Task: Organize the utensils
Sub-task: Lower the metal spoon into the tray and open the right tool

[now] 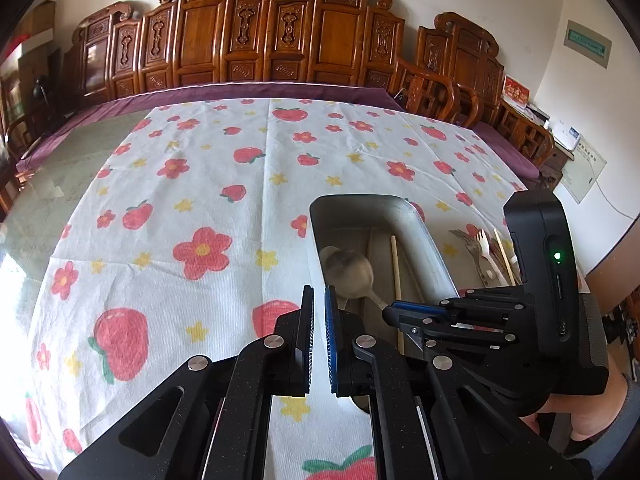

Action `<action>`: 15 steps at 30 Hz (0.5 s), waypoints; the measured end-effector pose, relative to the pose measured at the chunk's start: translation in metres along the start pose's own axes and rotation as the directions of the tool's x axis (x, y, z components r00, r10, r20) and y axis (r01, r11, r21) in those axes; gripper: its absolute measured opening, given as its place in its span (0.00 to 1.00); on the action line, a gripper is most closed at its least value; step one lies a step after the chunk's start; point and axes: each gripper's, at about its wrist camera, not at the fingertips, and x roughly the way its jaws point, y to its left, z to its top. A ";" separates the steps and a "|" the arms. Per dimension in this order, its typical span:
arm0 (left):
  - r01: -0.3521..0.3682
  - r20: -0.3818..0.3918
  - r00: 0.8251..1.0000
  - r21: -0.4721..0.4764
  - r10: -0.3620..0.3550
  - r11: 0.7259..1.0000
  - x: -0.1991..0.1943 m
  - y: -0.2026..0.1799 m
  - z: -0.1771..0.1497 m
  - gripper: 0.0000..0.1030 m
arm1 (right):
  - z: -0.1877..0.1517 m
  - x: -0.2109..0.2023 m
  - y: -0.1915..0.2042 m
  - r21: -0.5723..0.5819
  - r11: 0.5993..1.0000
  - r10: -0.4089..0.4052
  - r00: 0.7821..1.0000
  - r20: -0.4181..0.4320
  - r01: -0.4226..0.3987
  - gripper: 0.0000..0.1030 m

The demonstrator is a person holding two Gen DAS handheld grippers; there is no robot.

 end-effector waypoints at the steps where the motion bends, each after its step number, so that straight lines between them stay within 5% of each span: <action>1: -0.001 -0.001 1.000 -0.001 0.001 1.000 0.000 0.000 0.000 0.04 | 0.000 -0.002 0.000 -0.004 1.000 0.009 1.000 0.011 -0.009 0.08; 15: 0.023 0.013 1.000 0.030 -0.024 0.999 -0.002 -0.017 -0.001 0.04 | -0.018 -0.086 -0.026 -0.049 0.998 -0.019 0.987 0.160 0.027 0.08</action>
